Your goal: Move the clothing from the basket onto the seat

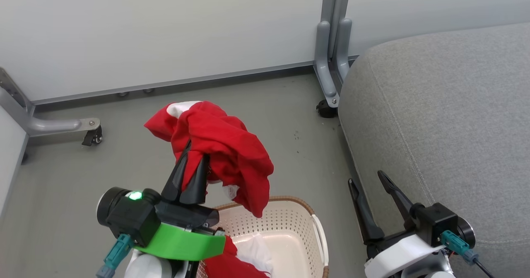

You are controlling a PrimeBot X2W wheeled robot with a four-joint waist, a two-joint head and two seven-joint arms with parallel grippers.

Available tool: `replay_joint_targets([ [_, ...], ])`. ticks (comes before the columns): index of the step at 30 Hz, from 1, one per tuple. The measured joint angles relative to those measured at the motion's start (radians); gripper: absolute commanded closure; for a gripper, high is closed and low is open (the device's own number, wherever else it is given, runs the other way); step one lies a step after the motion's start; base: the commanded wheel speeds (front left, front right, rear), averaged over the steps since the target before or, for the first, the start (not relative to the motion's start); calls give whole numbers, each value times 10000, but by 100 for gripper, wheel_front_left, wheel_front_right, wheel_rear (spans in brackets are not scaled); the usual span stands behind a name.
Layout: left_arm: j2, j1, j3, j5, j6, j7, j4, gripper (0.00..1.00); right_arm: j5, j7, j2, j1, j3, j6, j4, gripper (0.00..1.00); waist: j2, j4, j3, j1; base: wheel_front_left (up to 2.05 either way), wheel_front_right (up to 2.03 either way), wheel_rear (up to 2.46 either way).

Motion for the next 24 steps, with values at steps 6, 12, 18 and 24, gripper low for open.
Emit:
replay_joint_targets([
  [6,0,-20,44,-19,-44,0,82,100,2,15,0,9,31,0,4,0,0,38,-41,0,0,0,0],
  [12,6,-148,21,-12,-94,0,104,100,82,-4,-33,-23,349,0,15,0,0,119,-8,0,0,0,0],
  [18,4,-258,-54,4,-146,0,105,100,383,-25,-226,-555,1469,0,0,0,0,216,80,0,0,0,0],
  [24,-2,-336,-270,6,-192,0,263,100,970,-217,-228,-1705,3177,0,159,0,0,347,162,0,0,0,0],
])
